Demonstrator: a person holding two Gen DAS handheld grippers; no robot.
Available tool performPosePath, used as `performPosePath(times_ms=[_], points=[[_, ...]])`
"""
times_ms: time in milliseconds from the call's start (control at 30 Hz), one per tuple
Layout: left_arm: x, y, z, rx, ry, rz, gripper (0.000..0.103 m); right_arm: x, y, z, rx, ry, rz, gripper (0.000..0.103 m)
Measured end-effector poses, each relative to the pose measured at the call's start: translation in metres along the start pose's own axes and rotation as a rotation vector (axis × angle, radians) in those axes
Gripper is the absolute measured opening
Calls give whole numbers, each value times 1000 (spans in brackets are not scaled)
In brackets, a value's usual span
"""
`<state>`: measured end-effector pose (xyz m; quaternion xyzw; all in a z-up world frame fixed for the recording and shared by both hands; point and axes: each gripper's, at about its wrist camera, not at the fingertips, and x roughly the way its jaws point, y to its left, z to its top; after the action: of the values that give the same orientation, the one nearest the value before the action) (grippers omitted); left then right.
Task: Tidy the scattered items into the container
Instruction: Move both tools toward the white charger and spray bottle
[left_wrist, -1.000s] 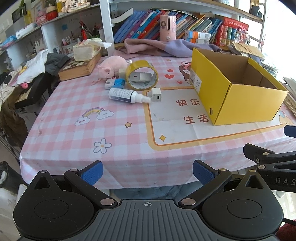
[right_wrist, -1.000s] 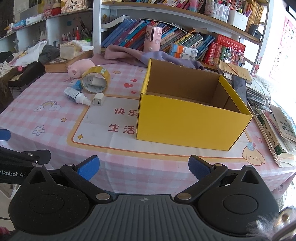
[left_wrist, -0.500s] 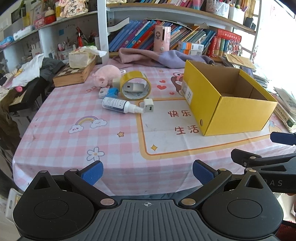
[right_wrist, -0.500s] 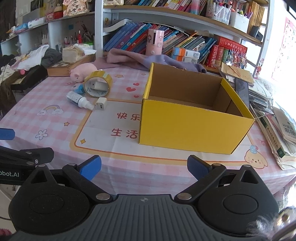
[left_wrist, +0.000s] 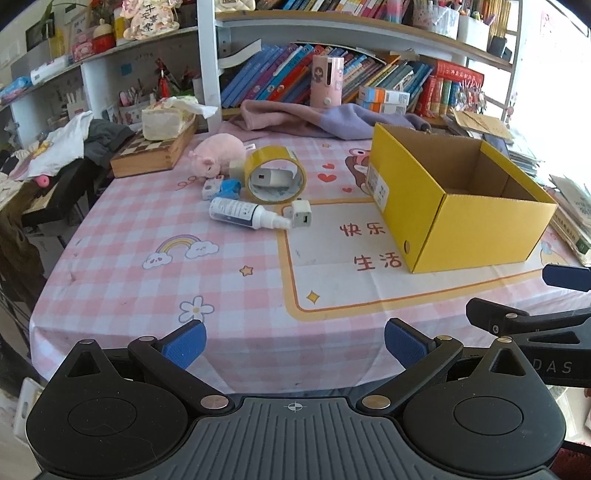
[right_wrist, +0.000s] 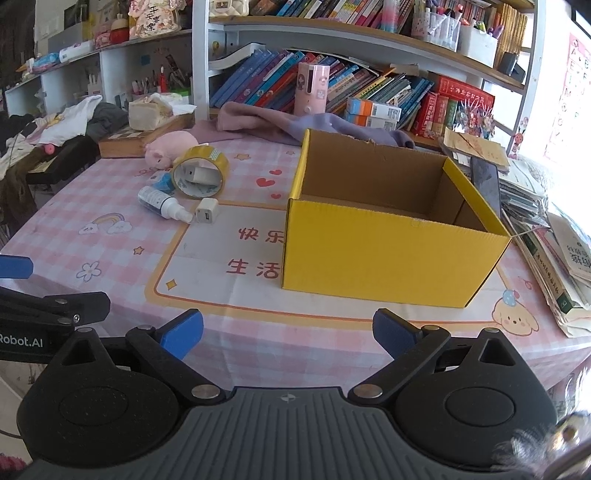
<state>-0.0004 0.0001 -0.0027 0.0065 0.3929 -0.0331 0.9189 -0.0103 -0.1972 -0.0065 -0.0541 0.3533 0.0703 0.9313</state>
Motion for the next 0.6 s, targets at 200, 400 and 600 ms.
performPosePath(times_ms=[200,400,600], points=[[-7,7,-5,-10,-13,16,103,-2,7,0,-6,-16,17,88],[-17,18,-7,-37,-39,46,103,-1,21,5,-44,-29,59,82],[-18,24,-6,-60,-50,58,103,0,27,7,-71,-37,79,82]])
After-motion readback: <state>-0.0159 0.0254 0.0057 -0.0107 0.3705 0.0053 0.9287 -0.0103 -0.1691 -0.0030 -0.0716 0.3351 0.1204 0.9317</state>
